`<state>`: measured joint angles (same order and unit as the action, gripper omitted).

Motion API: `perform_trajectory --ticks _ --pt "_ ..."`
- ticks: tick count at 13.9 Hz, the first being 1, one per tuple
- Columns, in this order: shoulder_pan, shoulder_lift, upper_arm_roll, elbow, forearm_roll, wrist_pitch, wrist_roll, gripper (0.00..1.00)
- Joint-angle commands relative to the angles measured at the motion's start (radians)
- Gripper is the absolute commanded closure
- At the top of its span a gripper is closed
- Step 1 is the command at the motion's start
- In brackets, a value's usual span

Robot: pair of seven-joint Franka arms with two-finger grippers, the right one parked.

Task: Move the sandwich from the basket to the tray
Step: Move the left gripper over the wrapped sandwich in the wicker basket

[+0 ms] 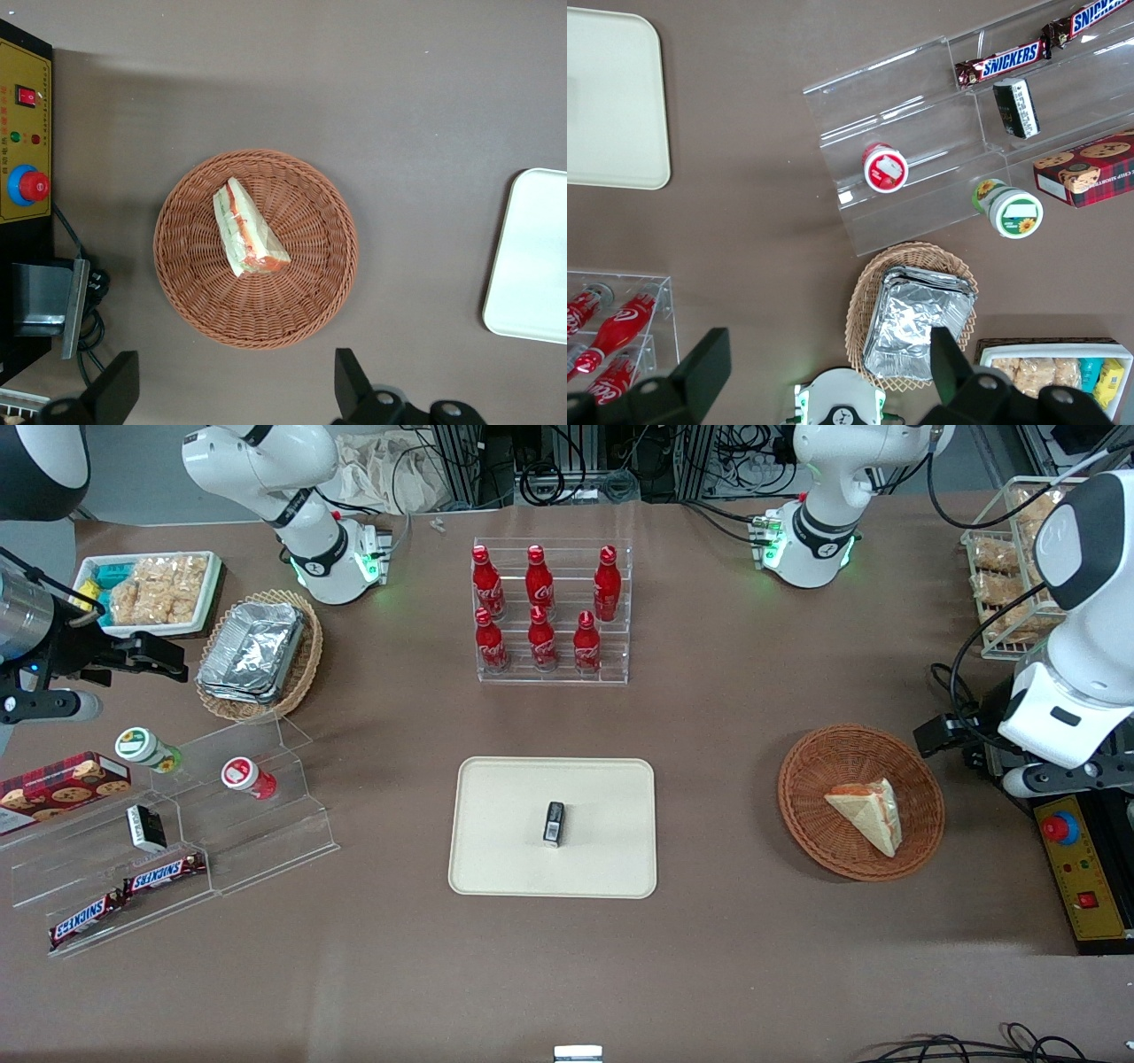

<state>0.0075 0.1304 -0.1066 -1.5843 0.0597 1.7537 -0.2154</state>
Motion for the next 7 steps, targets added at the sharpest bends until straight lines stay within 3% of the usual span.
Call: perform_trajectory --ticks 1,7 --pt "0.002 0.011 -0.002 0.018 0.003 -0.002 -0.008 0.01" --pt "0.019 0.017 -0.001 0.004 0.002 -0.02 -0.047 0.01"
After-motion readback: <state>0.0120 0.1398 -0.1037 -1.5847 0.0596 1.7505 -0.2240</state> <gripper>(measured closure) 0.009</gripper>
